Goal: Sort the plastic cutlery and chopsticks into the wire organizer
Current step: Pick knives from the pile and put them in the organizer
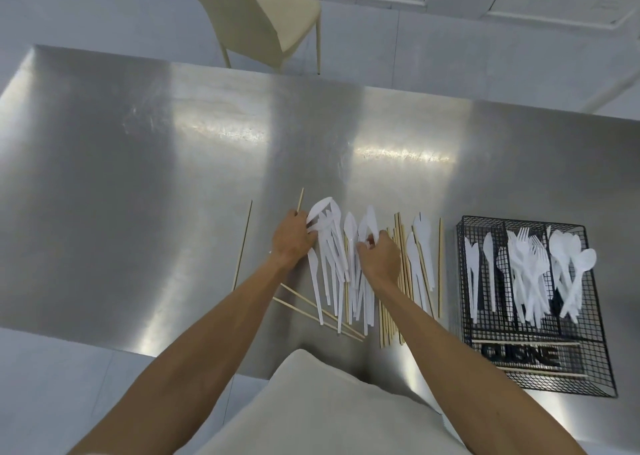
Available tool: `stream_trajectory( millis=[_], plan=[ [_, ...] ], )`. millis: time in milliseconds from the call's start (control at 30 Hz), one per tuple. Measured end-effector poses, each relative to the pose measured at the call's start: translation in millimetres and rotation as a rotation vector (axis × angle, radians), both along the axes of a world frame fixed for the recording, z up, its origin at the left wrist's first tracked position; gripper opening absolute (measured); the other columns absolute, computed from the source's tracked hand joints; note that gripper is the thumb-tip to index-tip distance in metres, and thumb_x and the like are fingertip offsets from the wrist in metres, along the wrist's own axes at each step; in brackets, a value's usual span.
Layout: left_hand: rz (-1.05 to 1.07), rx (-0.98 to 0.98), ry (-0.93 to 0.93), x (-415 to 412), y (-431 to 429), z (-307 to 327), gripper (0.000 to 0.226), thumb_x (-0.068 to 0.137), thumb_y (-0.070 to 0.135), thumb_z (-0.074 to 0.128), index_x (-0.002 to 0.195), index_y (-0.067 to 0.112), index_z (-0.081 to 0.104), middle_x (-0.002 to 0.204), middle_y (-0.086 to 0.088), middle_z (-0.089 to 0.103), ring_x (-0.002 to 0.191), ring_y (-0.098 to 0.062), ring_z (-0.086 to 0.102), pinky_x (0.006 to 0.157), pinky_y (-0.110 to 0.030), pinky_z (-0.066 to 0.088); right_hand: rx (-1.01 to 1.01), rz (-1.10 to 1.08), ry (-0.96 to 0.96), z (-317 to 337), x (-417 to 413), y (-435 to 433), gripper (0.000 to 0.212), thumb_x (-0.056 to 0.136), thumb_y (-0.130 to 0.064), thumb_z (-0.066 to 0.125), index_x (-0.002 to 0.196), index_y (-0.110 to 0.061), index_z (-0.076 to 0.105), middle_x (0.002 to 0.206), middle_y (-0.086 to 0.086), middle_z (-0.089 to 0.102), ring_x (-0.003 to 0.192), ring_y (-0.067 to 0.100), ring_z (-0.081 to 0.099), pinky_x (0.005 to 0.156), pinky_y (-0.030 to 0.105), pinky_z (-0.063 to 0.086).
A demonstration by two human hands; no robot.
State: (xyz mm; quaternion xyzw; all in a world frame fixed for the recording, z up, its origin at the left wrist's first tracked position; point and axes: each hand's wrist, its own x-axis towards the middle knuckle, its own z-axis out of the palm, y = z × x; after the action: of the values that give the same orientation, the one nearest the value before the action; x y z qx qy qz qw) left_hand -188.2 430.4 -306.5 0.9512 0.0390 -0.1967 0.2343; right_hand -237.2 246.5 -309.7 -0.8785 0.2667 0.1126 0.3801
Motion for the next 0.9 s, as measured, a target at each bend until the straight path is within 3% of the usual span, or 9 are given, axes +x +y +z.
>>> stream_trajectory(
  millis=[200, 300, 467, 533, 633, 700, 767, 833, 900],
  plan=[
    [-0.008, 0.032, 0.021, 7, -1, 1, 0.027, 0.099, 0.029, 0.056, 0.112, 0.005, 0.06, 0.114, -0.014, 0.056, 0.093, -0.032, 0.061, 0.084, -0.042, 0.055, -0.045, 0.019, 0.128, -1, 23, 2, 0.015, 0.092, -0.02, 0.067, 0.089, -0.006, 0.063, 0.083, 0.007, 0.066, 0.069, 0.023, 0.063, 0.052, 0.027, 0.045],
    [0.02, 0.001, 0.034, 9, -1, 2, 0.027, 0.097, 0.031, 0.059, 0.108, 0.006, 0.061, 0.11, -0.014, 0.06, 0.091, -0.032, 0.063, 0.085, -0.045, 0.056, -0.006, 0.023, 0.16, 1, 31, 3, 0.018, 0.096, -0.02, 0.06, 0.097, -0.003, 0.064, 0.086, 0.009, 0.066, 0.073, 0.025, 0.065, 0.052, 0.026, 0.04],
    [0.127, -0.166, 0.027, 8, -5, 5, 0.025, 0.096, 0.035, 0.061, 0.1, 0.011, 0.06, 0.091, -0.009, 0.069, 0.079, -0.028, 0.068, 0.074, -0.043, 0.059, 0.095, 0.032, 0.149, 9, 39, -4, 0.026, 0.104, -0.028, 0.046, 0.108, -0.004, 0.055, 0.081, 0.005, 0.058, 0.063, 0.018, 0.055, 0.05, 0.027, 0.037],
    [0.158, -0.248, 0.036, 4, -12, 8, 0.026, 0.096, 0.038, 0.059, 0.1, 0.012, 0.06, 0.088, -0.007, 0.069, 0.076, -0.026, 0.069, 0.072, -0.042, 0.058, 0.13, 0.015, 0.111, 14, 36, -11, 0.028, 0.104, -0.031, 0.044, 0.109, -0.005, 0.053, 0.081, 0.004, 0.058, 0.064, 0.018, 0.056, 0.053, 0.029, 0.042],
    [0.16, -0.318, 0.019, -7, -32, 12, 0.027, 0.097, 0.037, 0.055, 0.091, 0.011, 0.06, 0.077, -0.004, 0.064, 0.069, -0.029, 0.062, 0.064, -0.039, 0.051, 0.2, -0.008, 0.033, 22, 26, -27, 0.024, 0.105, -0.03, 0.043, 0.11, -0.009, 0.055, 0.095, 0.006, 0.064, 0.081, 0.023, 0.063, 0.071, 0.039, 0.052],
    [0.141, -0.359, 0.017, -16, -49, 15, 0.029, 0.1, 0.038, 0.052, 0.091, 0.011, 0.06, 0.077, -0.004, 0.064, 0.068, -0.029, 0.062, 0.062, -0.039, 0.05, 0.26, -0.023, 0.021, 25, 16, -43, 0.026, 0.106, -0.029, 0.043, 0.114, -0.009, 0.057, 0.102, 0.004, 0.064, 0.089, 0.023, 0.063, 0.078, 0.037, 0.051],
    [0.127, -0.424, 0.038, -26, -68, 18, 0.034, 0.101, 0.04, 0.05, 0.098, 0.008, 0.062, 0.083, -0.01, 0.067, 0.073, -0.032, 0.066, 0.068, -0.046, 0.055, 0.393, -0.085, 0.049, 28, 6, -62, 0.026, 0.106, -0.028, 0.046, 0.117, -0.007, 0.057, 0.099, 0.005, 0.062, 0.081, 0.019, 0.063, 0.07, 0.035, 0.053],
    [0.117, -0.481, 0.051, -36, -87, 19, 0.04, 0.102, 0.043, 0.05, 0.102, 0.004, 0.06, 0.086, -0.016, 0.066, 0.071, -0.035, 0.066, 0.064, -0.048, 0.059, 0.491, -0.129, 0.073, 34, -5, -83, 0.018, 0.104, -0.024, 0.05, 0.109, -0.009, 0.059, 0.089, 0.007, 0.062, 0.072, 0.018, 0.064, 0.062, 0.031, 0.056],
    [0.111, -0.543, 0.049, -44, -108, 21, 0.038, 0.102, 0.043, 0.051, 0.101, 0.006, 0.06, 0.086, -0.016, 0.066, 0.062, -0.026, 0.067, 0.049, -0.035, 0.058, 0.533, -0.146, 0.081, 41, -16, -103, 0.012, 0.102, -0.018, 0.053, 0.104, -0.008, 0.059, 0.087, 0.008, 0.063, 0.07, 0.018, 0.064, 0.059, 0.028, 0.055]
  ],
)
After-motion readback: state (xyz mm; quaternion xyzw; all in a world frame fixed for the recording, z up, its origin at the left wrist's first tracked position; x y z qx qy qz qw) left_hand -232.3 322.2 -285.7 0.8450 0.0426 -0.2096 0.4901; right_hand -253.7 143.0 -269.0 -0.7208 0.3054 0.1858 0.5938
